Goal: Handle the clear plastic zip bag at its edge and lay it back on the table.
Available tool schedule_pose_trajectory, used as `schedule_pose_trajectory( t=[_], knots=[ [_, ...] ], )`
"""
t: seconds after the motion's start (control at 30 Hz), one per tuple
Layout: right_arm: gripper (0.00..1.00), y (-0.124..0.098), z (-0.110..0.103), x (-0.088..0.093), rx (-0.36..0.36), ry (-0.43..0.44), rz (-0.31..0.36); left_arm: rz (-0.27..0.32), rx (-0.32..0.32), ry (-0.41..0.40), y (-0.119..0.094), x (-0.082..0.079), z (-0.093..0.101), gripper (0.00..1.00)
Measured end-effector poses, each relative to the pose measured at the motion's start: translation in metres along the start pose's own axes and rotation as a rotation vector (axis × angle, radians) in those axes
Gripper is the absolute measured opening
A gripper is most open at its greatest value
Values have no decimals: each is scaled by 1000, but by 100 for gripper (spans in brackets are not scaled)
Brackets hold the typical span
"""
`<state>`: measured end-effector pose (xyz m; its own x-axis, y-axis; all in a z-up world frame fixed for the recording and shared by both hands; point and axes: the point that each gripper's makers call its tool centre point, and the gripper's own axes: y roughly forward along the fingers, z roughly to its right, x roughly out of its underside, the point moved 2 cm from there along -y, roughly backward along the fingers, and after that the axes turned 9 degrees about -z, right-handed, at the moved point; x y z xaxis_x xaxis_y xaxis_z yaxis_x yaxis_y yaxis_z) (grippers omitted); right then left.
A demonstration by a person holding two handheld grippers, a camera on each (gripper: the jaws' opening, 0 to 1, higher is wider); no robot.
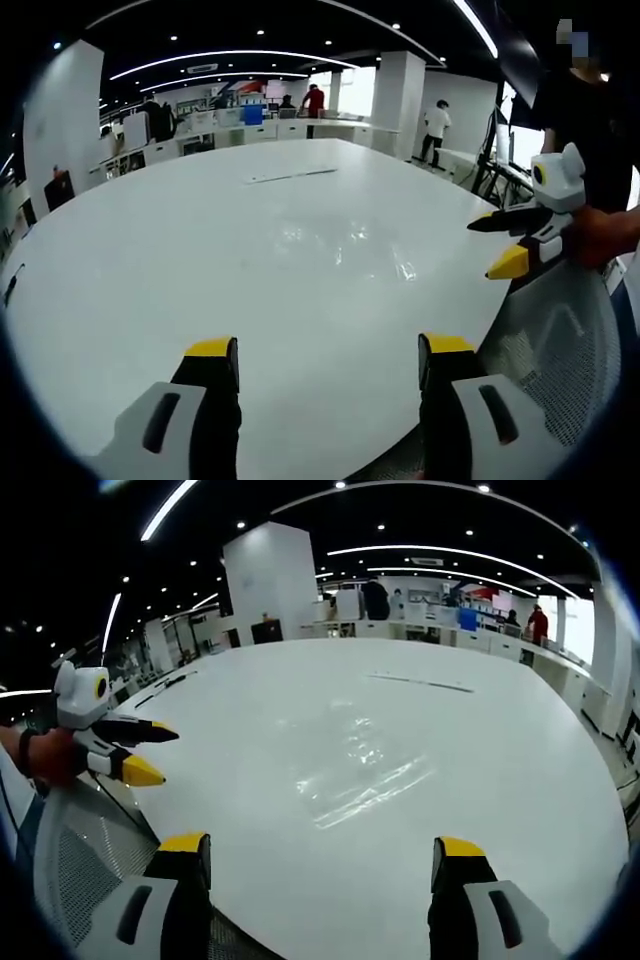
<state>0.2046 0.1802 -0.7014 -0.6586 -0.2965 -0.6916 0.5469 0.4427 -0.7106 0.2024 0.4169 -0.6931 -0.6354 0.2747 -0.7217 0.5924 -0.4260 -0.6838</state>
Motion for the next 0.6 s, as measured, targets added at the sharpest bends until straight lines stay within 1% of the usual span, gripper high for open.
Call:
schedule_pose_trajectory(
  t=[0.6],
  knots=[
    [91, -1, -1, 0, -1, -1, 0, 0, -1, -6, 0, 1, -1, 72]
  ],
)
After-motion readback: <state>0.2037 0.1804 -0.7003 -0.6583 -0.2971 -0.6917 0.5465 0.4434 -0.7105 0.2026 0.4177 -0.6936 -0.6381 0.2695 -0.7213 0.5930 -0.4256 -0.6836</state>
